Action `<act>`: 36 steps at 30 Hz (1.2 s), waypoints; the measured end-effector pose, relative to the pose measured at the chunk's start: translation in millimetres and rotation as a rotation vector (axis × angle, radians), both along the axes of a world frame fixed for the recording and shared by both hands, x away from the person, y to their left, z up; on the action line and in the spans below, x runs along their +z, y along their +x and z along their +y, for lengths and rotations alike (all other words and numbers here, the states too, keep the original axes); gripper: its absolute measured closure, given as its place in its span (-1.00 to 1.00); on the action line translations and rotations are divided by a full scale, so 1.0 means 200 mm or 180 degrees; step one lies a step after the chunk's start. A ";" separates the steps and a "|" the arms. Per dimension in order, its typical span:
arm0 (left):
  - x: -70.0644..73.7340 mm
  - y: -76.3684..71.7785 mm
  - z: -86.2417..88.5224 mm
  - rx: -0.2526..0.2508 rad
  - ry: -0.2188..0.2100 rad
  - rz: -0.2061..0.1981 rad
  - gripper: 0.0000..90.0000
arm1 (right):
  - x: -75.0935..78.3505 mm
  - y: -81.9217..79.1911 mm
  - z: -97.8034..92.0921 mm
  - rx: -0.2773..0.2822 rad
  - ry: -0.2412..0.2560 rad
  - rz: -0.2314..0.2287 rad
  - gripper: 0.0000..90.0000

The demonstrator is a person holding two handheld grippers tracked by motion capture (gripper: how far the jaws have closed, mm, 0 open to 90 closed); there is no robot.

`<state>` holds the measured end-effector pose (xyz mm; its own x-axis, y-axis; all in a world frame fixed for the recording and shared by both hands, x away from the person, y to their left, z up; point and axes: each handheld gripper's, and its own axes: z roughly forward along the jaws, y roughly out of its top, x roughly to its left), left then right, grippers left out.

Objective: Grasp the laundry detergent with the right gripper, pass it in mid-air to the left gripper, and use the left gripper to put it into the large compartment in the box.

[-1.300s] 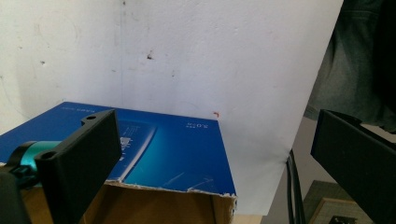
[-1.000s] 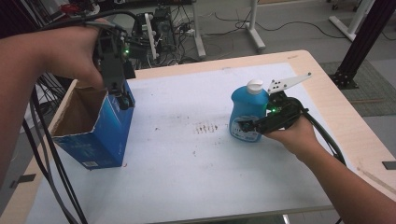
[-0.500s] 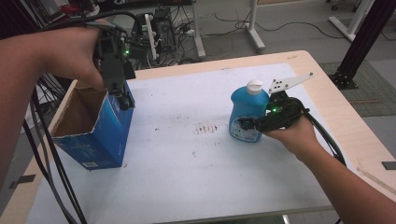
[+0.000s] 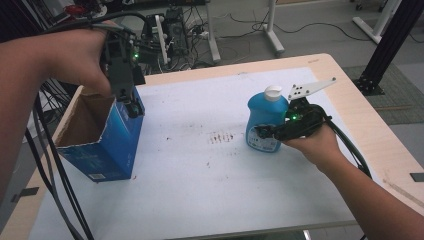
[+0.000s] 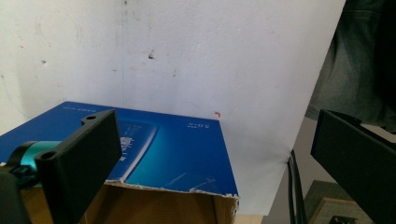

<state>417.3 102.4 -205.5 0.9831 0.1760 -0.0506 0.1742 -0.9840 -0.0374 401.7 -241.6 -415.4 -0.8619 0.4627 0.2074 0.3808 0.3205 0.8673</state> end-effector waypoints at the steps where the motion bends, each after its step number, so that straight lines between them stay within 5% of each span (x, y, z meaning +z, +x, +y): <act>1: 0.00 0.00 0.00 0.0009 0.0004 0.0001 -0.96 | 0.00 0.00 0.00 0.0003 -0.0002 -0.0006 -0.21; 22: 0.00 0.00 -0.02 -0.0027 -0.0001 0.0004 -0.96 | 0.04 -0.04 0.00 0.0050 -0.0146 -0.0320 0.04; 36: 0.03 -0.04 -0.07 -0.0102 -0.0026 -0.0025 -0.96 | 0.28 -0.10 0.08 0.0324 -0.0198 -0.0514 0.04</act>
<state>410.1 88.9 -199.4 0.9886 0.1440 -0.0441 0.1429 -0.9893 -0.0281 381.8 -225.1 -360.0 -0.9247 0.3790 0.0364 0.2011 0.4050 0.8919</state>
